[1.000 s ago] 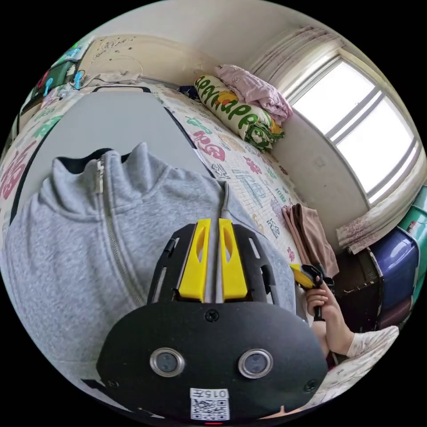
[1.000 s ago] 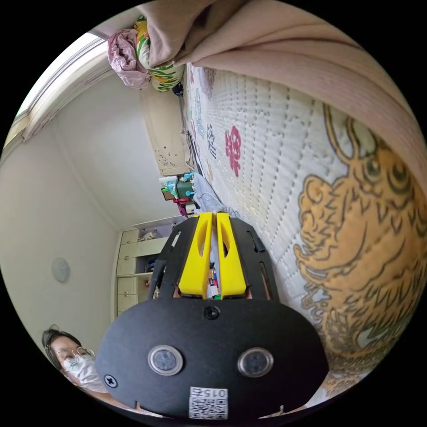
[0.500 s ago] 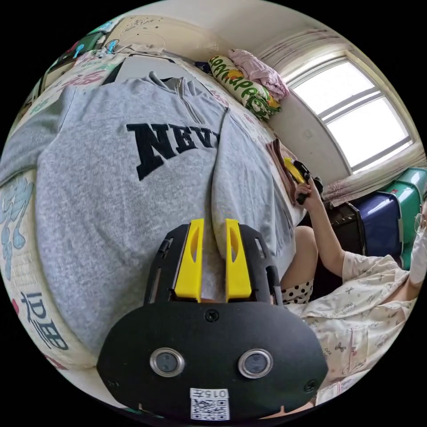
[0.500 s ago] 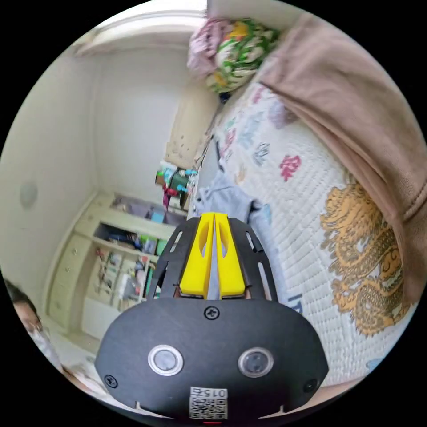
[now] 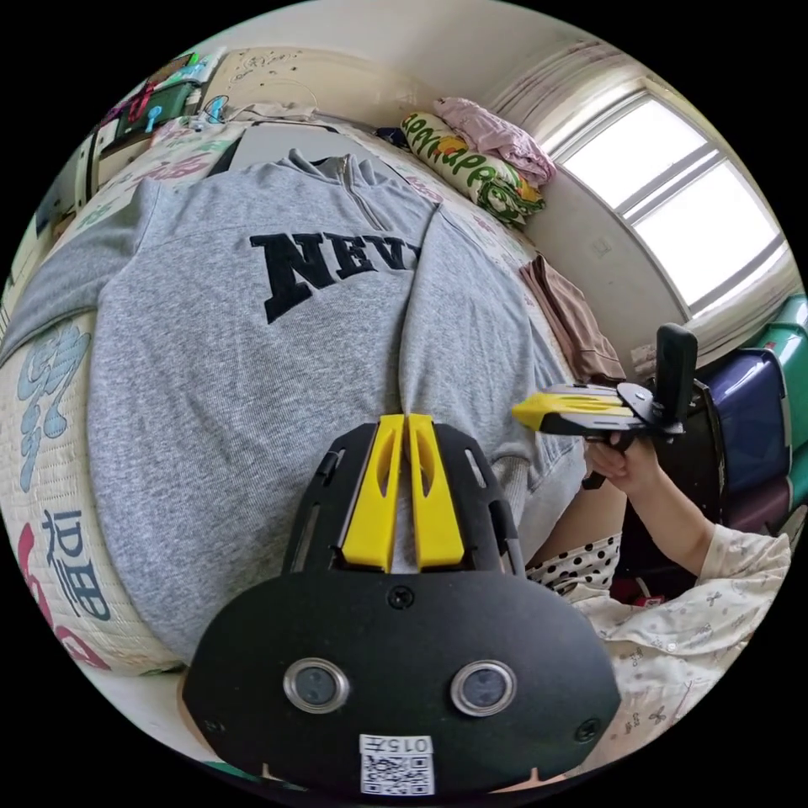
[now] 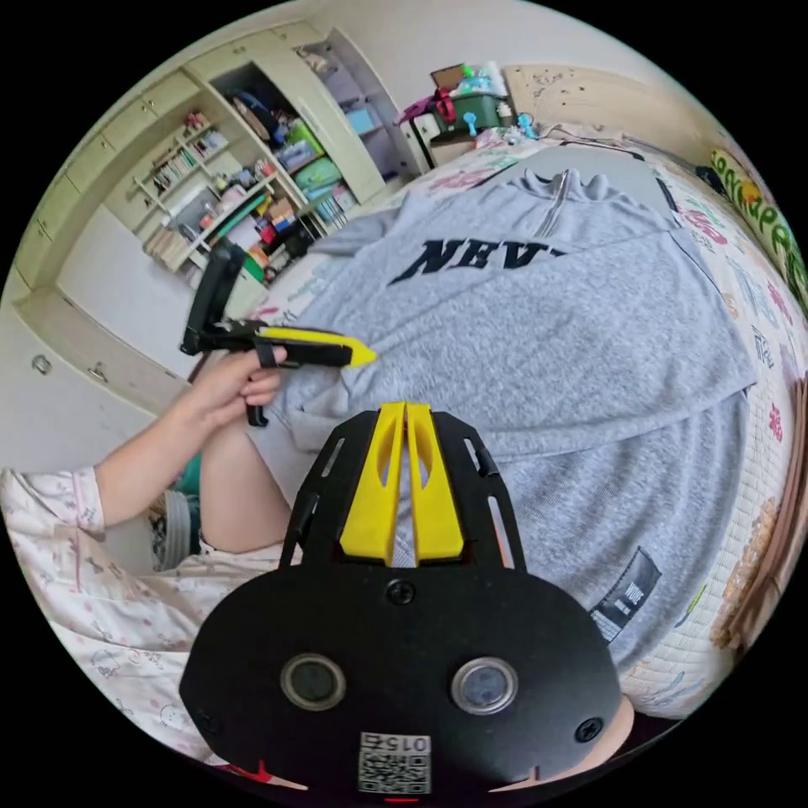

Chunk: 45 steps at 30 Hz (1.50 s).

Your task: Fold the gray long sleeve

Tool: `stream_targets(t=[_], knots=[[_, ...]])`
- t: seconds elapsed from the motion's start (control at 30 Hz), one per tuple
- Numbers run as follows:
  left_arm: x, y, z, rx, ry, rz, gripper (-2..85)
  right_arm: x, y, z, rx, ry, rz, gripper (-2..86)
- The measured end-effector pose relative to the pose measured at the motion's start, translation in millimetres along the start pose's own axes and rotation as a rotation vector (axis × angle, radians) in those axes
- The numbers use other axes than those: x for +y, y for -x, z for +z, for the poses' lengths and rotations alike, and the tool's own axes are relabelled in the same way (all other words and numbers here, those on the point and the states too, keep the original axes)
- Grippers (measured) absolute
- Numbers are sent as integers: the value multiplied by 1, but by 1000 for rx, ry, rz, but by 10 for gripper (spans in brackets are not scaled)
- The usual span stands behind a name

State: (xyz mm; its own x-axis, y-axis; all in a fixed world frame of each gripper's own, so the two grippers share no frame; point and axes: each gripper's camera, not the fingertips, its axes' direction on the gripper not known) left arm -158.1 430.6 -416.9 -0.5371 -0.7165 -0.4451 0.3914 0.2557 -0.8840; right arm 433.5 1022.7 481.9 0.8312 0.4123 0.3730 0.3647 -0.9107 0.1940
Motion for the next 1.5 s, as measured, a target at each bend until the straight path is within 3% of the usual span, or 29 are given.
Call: stream_targets(t=[0.33,0.5,0.87,1.5], knots=[[12,-51,-28,-164,-34,40,-6,129,16,228,489,94,-221,-6],[17,-75,-42,-238,-46,48,-6,188,-24,294,476,-41,-75,-6],[28,-106,-70,-337,-54,93,-5,276,-105,416,532,-101,-114,-6],[63,-72,-115,-290,-60,71,-6,334,-211,489,642,-66,-267,-6]])
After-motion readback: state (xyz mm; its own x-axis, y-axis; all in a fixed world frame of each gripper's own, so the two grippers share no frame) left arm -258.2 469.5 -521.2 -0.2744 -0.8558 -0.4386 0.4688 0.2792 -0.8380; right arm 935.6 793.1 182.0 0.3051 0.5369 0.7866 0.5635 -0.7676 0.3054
